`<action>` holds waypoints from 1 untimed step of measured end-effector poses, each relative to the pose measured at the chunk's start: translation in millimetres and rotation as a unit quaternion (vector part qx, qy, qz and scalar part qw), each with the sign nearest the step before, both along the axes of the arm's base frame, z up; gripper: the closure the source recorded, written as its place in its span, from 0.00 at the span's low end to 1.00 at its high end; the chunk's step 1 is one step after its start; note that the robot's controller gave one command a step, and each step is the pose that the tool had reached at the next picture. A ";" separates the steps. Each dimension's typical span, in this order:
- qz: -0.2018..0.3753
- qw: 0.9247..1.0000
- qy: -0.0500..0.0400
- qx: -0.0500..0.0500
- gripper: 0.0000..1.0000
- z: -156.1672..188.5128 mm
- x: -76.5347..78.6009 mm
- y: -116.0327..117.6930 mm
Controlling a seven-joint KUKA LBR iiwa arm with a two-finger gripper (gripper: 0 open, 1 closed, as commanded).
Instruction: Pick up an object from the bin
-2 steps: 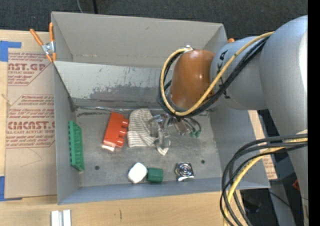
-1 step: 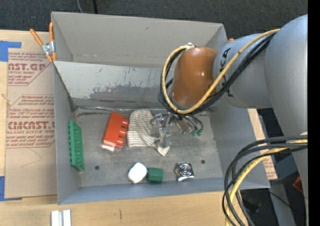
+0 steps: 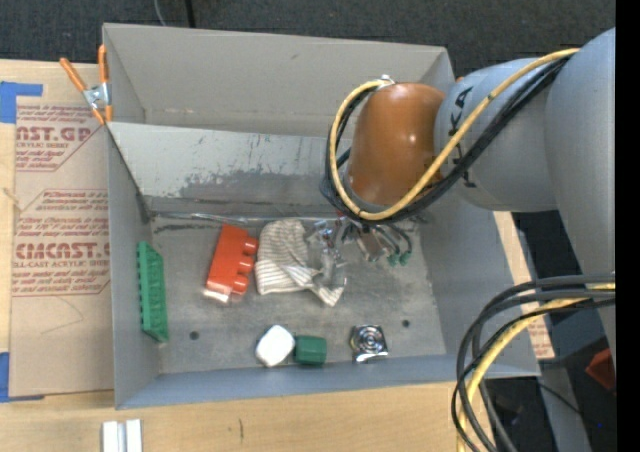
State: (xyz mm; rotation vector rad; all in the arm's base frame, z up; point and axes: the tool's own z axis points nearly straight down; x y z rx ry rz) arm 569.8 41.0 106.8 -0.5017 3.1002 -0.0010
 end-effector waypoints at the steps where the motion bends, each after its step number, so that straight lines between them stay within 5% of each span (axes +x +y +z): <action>1: 0.000 1.000 -0.004 0.000 1.00 16.9 1.8 0.3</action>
Offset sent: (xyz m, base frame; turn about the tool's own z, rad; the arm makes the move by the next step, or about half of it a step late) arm 0.0000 0.0001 0.0451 0.0000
